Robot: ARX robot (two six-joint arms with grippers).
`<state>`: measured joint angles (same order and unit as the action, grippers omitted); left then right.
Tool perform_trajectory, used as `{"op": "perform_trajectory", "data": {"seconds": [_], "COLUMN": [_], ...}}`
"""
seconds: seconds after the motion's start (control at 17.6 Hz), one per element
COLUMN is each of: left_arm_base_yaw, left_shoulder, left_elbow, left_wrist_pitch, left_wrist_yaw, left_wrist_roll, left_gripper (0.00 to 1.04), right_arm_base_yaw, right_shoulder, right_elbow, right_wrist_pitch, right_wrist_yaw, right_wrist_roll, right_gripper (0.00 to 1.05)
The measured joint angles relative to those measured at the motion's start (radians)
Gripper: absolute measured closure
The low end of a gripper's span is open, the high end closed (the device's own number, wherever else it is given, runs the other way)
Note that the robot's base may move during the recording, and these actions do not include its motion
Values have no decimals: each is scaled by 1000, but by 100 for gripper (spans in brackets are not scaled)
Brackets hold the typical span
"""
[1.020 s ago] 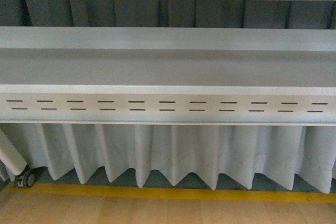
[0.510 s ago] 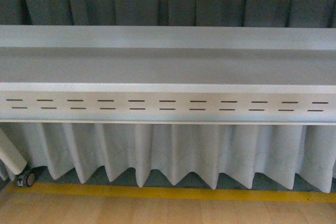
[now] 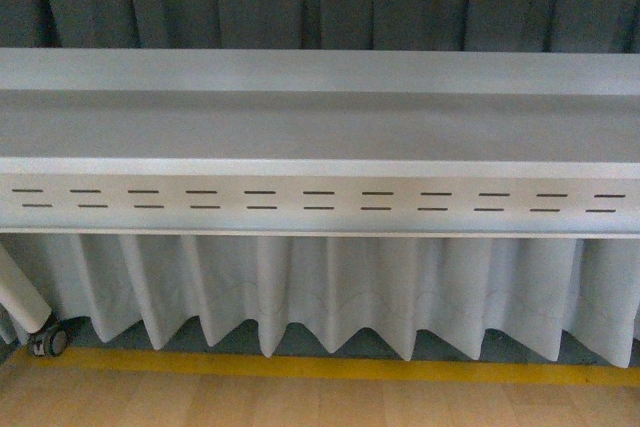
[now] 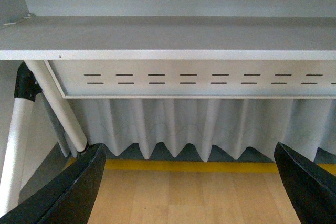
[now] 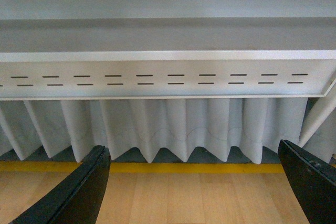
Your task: Wind up and store yellow beetle toy
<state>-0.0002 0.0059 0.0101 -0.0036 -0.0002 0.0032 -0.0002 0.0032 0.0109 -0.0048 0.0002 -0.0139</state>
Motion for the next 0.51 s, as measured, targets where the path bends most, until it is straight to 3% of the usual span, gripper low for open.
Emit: {"op": "perform_trajectory", "data": {"seconds": [0.51], "left_arm_base_yaw": [0], "left_shoulder": [0], "left_elbow": [0], "left_wrist_pitch": [0], "left_wrist_yaw": [0], "left_wrist_roll": [0], "left_gripper": [7], "right_arm_base_yaw": [0], "right_shoulder": [0], "right_elbow": [0], "right_wrist_pitch": [0], "right_wrist_yaw": [0], "right_wrist_roll": [0], "right_gripper": [7]}}
